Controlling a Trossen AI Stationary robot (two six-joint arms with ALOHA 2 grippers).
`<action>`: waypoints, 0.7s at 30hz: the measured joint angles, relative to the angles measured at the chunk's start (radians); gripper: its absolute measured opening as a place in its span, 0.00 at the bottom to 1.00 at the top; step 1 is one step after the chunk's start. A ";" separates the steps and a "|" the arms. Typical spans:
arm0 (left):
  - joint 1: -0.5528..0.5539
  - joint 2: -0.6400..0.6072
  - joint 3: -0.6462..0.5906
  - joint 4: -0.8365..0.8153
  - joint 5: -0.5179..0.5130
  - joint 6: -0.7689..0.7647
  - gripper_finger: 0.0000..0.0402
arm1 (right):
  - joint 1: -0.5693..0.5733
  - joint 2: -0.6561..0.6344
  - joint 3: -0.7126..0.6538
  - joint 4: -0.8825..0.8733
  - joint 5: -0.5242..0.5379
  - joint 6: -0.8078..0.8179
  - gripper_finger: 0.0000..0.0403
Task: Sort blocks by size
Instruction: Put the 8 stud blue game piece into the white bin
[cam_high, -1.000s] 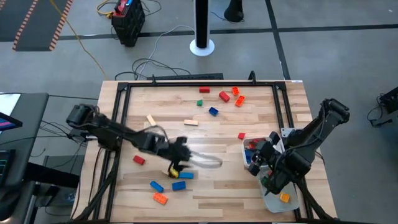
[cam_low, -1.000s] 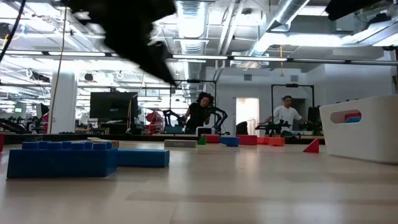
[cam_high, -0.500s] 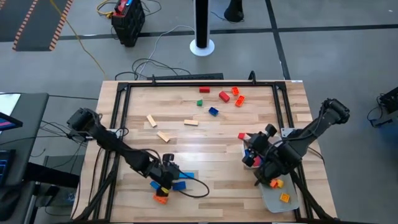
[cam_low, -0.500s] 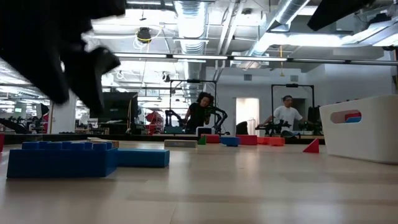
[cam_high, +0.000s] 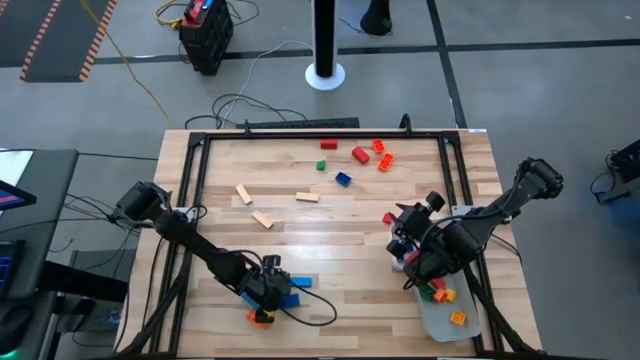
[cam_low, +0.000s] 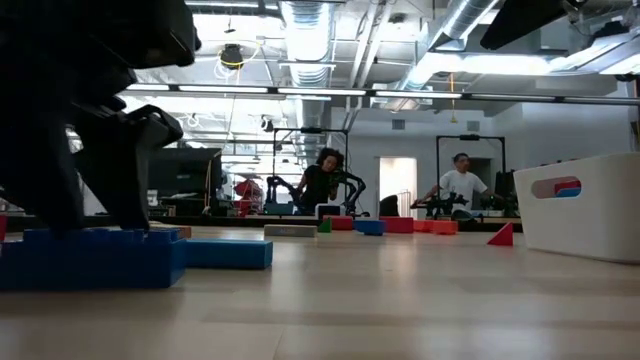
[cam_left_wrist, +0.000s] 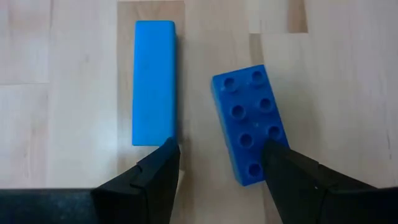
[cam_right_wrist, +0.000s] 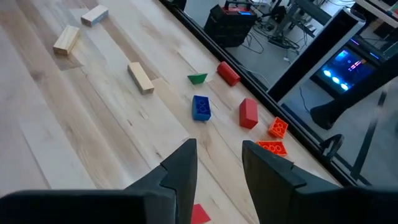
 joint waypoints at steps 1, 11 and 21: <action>-0.001 0.000 0.000 0.000 0.001 -0.001 0.53 | 0.000 0.000 0.000 0.000 0.000 0.000 0.39; -0.003 -0.059 0.001 0.003 0.029 -0.021 0.53 | 0.000 0.000 0.000 0.004 0.000 0.003 0.39; 0.001 -0.024 0.007 0.073 0.087 -0.047 0.53 | 0.000 0.000 0.000 0.011 0.000 0.004 0.39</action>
